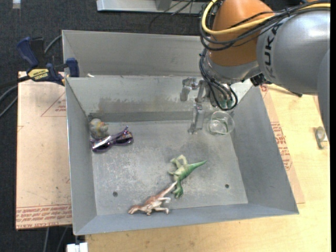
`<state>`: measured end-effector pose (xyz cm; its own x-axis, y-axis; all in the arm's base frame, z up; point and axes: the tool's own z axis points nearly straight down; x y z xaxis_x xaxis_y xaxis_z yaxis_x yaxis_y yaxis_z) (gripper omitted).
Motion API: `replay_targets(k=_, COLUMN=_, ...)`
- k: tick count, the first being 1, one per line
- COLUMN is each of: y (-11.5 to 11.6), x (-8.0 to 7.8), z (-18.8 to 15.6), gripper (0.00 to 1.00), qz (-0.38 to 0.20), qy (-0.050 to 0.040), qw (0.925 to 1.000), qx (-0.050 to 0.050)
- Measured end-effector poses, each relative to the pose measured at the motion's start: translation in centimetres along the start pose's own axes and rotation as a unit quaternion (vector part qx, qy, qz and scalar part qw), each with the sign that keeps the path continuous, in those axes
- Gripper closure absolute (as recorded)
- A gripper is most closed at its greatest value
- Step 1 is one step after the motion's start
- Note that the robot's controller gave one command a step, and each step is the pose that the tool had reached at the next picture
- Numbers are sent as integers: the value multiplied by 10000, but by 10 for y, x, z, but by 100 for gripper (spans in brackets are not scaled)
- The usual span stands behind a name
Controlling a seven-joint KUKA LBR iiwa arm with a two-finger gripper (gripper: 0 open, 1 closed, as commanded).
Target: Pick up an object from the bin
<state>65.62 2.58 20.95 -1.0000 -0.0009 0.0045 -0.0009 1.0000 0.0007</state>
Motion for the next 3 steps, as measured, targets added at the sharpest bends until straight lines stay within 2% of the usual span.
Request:
replay_targets(k=1, y=0, x=-1, z=-6, gripper=0, qz=3, qy=-36, qw=10000, qx=-1)
replay_targets(k=2, y=-61, x=26, z=76, gripper=0, qz=160, qy=16, qw=9999, qx=3)
replay_targets(k=3, y=-37, x=32, z=118, gripper=0, qz=-422, qy=-45, qw=9991, qx=-3)
